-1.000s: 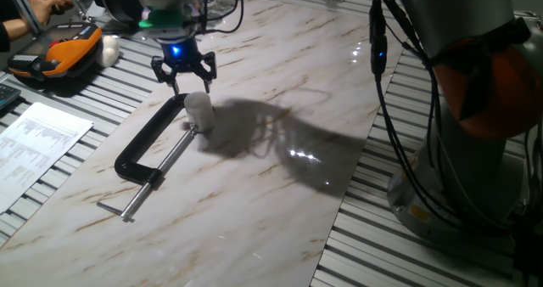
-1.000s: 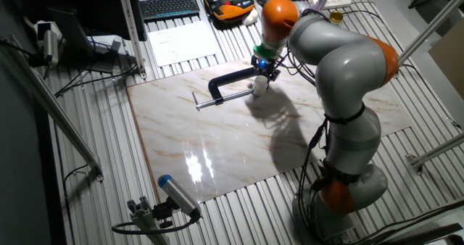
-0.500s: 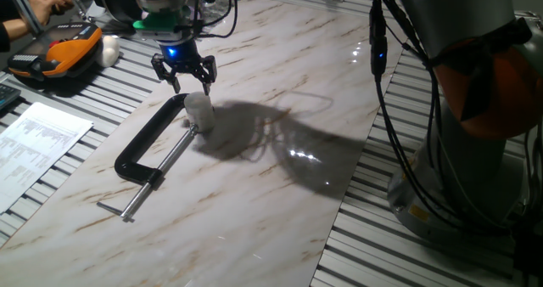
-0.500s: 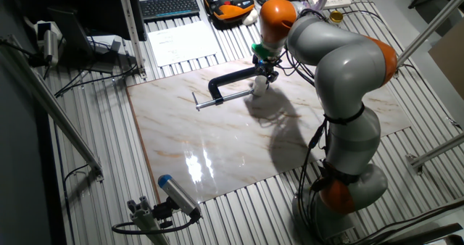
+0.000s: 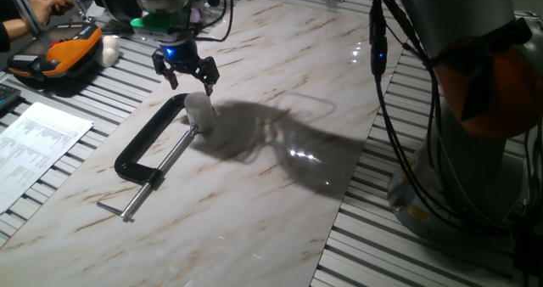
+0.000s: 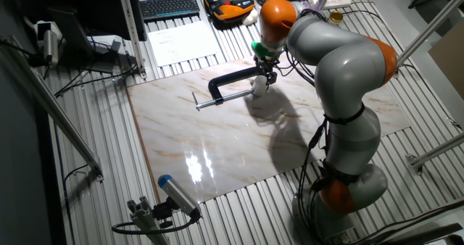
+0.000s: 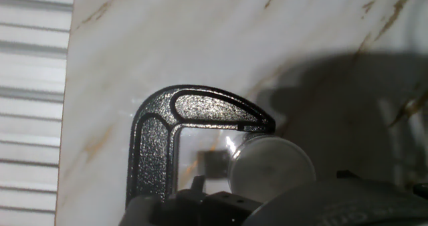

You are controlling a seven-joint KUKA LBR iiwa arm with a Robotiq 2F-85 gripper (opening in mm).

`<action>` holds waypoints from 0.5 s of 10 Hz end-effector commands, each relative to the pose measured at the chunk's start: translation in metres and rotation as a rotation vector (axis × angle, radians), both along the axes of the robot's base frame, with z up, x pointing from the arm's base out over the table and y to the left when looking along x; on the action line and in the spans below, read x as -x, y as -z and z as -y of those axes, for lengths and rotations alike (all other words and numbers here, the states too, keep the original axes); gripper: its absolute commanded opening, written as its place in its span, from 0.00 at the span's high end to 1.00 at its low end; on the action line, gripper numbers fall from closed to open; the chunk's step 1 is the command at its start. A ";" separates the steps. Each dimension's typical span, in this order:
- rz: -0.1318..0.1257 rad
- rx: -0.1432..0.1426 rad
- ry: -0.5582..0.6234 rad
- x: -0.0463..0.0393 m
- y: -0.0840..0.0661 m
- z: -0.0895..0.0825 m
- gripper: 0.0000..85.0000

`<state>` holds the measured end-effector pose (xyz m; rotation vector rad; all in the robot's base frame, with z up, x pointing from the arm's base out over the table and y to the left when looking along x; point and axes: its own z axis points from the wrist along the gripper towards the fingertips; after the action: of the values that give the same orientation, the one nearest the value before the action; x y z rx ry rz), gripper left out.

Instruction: Unscrew the lid from the jar

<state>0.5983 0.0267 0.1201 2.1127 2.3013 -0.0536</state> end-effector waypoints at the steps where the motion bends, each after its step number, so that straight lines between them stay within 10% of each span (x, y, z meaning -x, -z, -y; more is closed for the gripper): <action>1: 0.002 0.001 0.354 -0.0002 0.000 0.000 0.00; 5: 0.011 -0.005 0.332 -0.0005 0.000 0.000 0.00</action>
<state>0.5988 0.0268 0.1203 2.3037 2.1090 -0.0377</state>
